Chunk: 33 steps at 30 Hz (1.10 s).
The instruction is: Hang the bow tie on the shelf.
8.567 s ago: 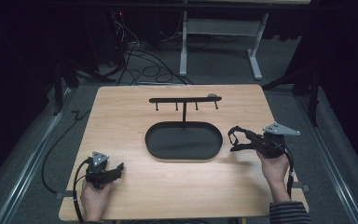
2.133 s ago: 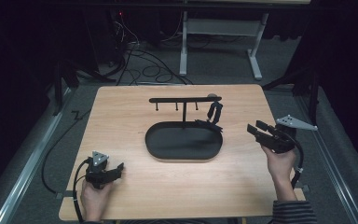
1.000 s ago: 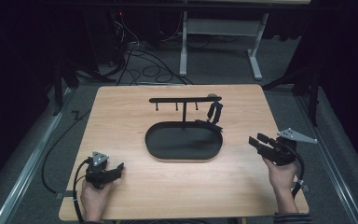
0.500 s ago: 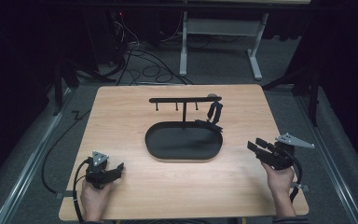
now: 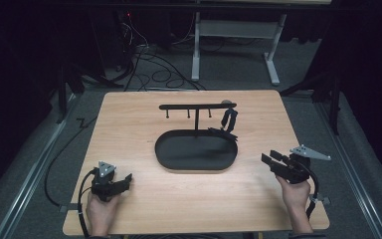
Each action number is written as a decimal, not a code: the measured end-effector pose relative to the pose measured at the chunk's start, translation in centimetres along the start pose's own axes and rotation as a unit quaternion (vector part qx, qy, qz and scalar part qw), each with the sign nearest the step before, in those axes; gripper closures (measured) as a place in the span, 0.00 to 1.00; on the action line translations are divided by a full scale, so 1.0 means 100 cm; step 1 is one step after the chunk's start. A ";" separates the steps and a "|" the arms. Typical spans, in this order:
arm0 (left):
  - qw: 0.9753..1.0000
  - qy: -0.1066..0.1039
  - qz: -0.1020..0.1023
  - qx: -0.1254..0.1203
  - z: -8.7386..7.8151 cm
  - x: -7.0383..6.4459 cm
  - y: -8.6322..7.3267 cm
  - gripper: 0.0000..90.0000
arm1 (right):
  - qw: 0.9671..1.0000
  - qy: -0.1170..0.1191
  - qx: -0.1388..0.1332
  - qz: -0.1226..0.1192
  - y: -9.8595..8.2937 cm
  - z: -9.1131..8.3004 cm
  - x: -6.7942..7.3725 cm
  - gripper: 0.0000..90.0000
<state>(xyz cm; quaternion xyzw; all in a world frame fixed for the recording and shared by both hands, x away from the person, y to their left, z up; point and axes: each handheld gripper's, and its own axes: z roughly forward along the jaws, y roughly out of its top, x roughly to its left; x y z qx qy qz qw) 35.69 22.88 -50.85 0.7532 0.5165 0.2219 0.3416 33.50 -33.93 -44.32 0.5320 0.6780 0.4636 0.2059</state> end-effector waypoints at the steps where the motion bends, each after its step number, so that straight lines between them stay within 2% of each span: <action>1: 1.000 0.000 0.000 0.000 0.000 0.000 0.000 0.31 | 1.000 -0.001 -0.002 0.000 -0.001 0.000 0.000 0.62; 8: 1.000 0.000 0.000 0.000 0.000 0.000 0.000 0.31 | 1.000 -0.002 -0.002 0.003 -0.004 -0.001 0.000 0.62; 21: 1.000 0.000 0.000 0.000 0.000 0.000 0.000 0.31 | 1.000 0.005 0.016 0.009 -0.018 0.011 0.005 0.62; 32: 1.000 0.000 0.000 0.000 0.000 0.000 0.000 0.31 | 0.999 0.010 0.034 0.003 -0.027 0.023 0.013 0.62; 33: 1.000 0.000 0.000 0.000 0.000 0.000 0.000 0.31 | 0.999 0.008 0.036 -0.003 -0.027 0.024 0.014 0.62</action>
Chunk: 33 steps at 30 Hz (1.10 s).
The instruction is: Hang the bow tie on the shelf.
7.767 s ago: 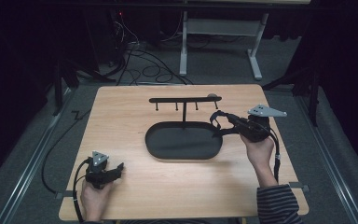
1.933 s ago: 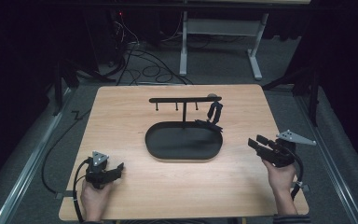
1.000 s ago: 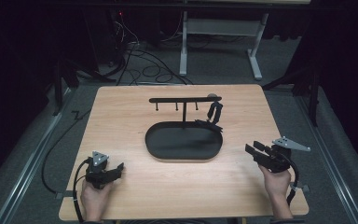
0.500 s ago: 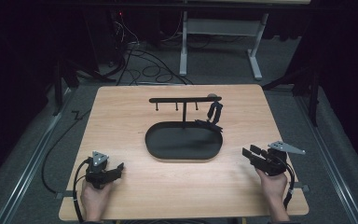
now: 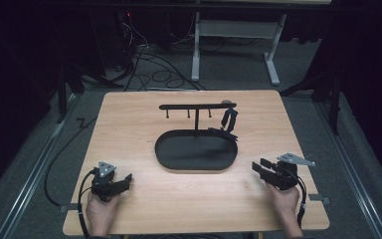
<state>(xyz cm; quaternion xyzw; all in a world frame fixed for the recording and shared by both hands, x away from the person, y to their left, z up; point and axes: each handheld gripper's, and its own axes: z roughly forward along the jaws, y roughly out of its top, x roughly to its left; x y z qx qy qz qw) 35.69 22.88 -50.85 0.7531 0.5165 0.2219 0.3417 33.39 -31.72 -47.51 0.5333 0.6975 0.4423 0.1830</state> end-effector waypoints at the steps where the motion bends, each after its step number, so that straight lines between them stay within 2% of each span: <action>1: 1.000 0.000 0.000 0.000 0.000 0.000 0.000 0.31 | 1.000 -0.001 0.002 -0.003 0.000 0.001 0.001 0.62; 13: 1.000 0.000 0.000 0.000 0.000 0.000 0.000 0.31 | 0.999 -0.011 0.026 -0.030 -0.005 0.017 0.011 0.62; 23: 1.000 0.000 0.000 0.000 0.000 0.000 0.000 0.31 | 0.999 -0.009 0.035 -0.032 -0.008 0.024 0.015 0.62; 33: 1.000 -0.001 0.001 0.000 0.000 0.000 0.000 0.31 | 0.998 -0.013 0.049 -0.045 -0.010 0.033 0.019 0.62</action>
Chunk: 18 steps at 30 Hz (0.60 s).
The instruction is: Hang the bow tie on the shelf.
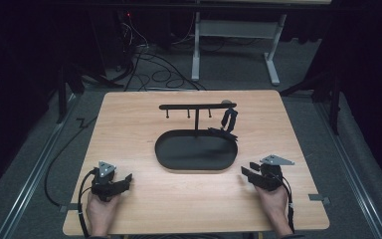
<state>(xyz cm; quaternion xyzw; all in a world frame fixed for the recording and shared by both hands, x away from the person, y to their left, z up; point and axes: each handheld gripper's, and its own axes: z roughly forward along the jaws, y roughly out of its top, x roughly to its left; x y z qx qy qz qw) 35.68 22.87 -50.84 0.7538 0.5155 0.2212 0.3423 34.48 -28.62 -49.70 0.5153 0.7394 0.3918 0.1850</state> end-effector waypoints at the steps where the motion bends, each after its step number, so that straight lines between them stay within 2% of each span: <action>1: 1.000 0.000 0.000 0.000 0.000 0.000 0.000 0.31 | 1.000 -0.002 0.000 -0.004 0.000 0.001 0.001 0.62; 5: 1.000 0.000 0.000 0.000 0.000 0.000 0.000 0.31 | 1.000 -0.011 0.005 -0.020 0.000 0.002 0.005 0.62; 14: 1.000 0.000 0.000 0.000 0.000 0.000 0.000 0.31 | 0.999 -0.021 0.014 -0.036 0.000 0.007 0.010 0.61; 18: 1.000 0.001 0.001 0.001 0.000 0.000 0.000 0.31 | 0.998 -0.019 0.032 -0.051 0.001 0.011 0.013 0.54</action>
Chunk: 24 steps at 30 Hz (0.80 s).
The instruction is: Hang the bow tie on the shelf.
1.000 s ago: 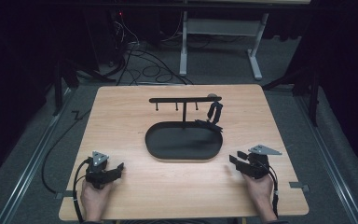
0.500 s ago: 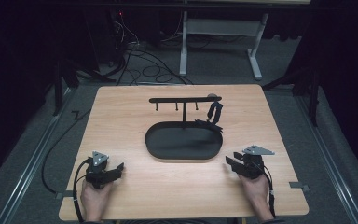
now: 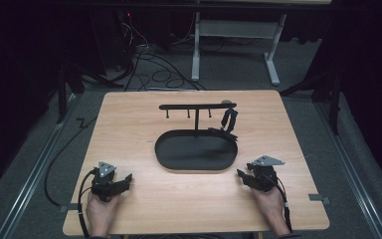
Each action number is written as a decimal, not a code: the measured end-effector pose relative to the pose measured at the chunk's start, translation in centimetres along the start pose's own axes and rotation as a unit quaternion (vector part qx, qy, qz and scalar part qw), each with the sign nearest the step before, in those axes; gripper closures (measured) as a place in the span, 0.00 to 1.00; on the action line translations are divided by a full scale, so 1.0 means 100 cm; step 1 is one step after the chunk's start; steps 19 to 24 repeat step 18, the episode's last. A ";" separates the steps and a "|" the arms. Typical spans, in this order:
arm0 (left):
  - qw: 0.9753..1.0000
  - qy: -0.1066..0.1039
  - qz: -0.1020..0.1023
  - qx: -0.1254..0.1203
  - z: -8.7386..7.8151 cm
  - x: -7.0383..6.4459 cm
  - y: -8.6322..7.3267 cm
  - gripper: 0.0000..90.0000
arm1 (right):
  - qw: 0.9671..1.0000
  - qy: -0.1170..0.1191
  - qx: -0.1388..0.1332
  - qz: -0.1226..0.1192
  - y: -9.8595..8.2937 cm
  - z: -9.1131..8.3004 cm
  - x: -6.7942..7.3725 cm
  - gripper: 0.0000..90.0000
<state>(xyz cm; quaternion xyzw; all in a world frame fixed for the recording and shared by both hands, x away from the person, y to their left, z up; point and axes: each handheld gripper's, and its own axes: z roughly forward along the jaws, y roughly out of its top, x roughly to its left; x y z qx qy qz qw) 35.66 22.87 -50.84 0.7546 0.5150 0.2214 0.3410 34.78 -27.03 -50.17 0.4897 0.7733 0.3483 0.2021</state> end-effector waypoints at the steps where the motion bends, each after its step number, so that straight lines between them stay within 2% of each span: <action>1: 1.000 0.000 0.000 0.000 0.000 0.000 0.000 0.31 | 1.000 -0.004 0.002 -0.010 0.000 0.000 0.002 0.53; 3: 1.000 0.000 0.000 0.000 0.000 0.000 0.000 0.31 | 1.000 -0.008 0.003 -0.024 0.000 0.001 0.004 0.51; 7: 1.000 -0.001 -0.001 -0.001 0.000 0.000 0.000 0.31 | 1.000 -0.013 0.005 -0.017 0.000 0.001 0.004 0.46; 24: 1.000 -0.001 -0.002 -0.001 0.000 0.000 0.000 0.31 | 1.000 -0.014 0.006 -0.014 0.000 0.001 0.004 0.46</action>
